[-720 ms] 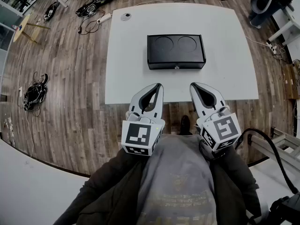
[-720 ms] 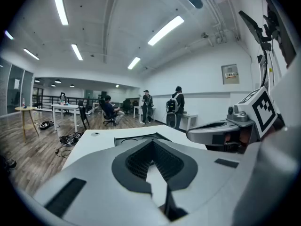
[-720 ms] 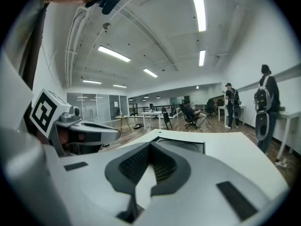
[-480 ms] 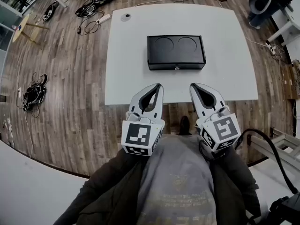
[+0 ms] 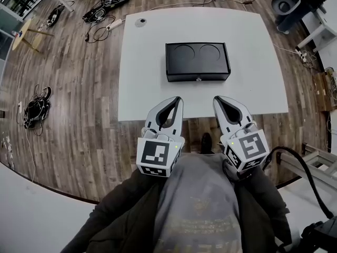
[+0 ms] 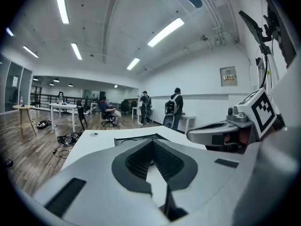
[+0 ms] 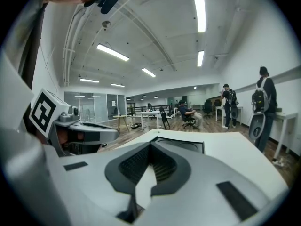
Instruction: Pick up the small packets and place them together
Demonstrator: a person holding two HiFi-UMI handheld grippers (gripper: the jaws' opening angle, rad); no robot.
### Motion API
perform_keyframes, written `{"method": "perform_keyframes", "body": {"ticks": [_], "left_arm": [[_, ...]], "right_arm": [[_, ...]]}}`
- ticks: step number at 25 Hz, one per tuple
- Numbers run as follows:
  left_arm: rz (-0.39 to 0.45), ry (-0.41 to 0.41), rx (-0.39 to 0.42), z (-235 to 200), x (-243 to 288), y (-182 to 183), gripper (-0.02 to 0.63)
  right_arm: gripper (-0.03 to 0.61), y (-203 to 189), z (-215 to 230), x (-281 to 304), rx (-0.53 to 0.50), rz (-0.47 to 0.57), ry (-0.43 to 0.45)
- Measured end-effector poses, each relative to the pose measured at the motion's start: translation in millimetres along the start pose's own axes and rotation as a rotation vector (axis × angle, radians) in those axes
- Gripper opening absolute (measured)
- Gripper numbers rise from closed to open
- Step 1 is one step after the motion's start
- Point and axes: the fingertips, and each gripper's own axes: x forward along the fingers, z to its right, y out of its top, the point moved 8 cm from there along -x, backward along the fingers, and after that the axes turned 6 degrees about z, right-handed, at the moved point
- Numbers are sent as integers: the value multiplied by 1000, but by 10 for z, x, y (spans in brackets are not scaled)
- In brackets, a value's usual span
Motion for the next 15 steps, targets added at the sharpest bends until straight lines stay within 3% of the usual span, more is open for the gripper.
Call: {"method": "perform_keyframes", "body": {"ticks": [4, 9, 15], "left_arm": [[-5, -6, -2, -57, 9, 1, 3], [10, -25, 1, -169, -105, 8, 3], [18, -22, -26, -469, -336, -46, 3]], "right_arm": [[3, -23, -23, 40, 36, -13, -3], [14, -103, -90, 91, 71, -84, -88], [25, -115, -315, 235, 73, -69, -64]]}}
